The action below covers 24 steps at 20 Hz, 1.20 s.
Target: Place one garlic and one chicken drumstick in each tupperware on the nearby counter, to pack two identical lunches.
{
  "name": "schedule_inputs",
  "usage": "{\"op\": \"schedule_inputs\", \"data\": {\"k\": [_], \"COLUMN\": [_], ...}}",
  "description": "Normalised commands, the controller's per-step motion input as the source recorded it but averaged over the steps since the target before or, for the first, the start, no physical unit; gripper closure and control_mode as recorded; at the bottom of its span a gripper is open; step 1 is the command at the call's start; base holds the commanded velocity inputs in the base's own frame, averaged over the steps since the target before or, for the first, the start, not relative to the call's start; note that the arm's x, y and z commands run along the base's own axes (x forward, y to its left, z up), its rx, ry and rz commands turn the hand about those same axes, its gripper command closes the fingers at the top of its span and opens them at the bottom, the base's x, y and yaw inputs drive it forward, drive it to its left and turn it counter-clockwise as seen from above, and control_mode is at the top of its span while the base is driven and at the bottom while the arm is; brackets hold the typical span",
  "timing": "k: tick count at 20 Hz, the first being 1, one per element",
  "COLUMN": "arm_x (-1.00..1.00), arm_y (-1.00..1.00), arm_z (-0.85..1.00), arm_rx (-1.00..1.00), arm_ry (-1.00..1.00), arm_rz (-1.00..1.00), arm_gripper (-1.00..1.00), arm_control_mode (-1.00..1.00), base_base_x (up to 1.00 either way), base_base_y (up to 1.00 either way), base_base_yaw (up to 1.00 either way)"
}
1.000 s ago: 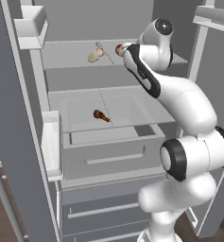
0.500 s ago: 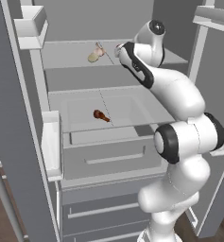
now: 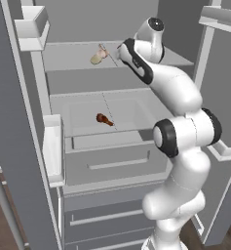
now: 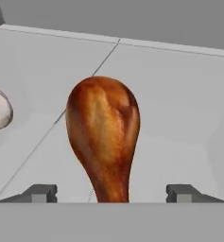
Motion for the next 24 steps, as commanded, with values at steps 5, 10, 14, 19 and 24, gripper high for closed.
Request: {"op": "schedule_inputs", "data": {"k": [5, 10, 14, 19, 24], "arm_x": [0.13, -0.07, -0.93, -1.00, -1.00], "arm_y": [0.18, 0.00, 0.04, 0.03, 0.00], "arm_z": [-0.25, -0.15, -0.12, 0.00, -0.27], "arm_rx": [-0.08, 0.00, 0.00, 0.00, 0.00], "arm_ry": [0.00, 0.01, -0.07, -0.21, -0.08], "arm_rz": [0.03, 0.00, 0.00, 0.00, 0.00], "arm_gripper": [1.00, 1.00, 1.00, 1.00, 1.00], "arm_control_mode": [-1.00, -1.00, -1.00, -1.00, -1.00], "base_base_x": [0.00, 0.00, 0.00, 0.00, 0.00], "base_base_y": [0.00, 0.00, 0.00, 0.00, 0.00], "base_base_yaw": [0.00, 0.00, 0.00, 0.00, 0.00]}}
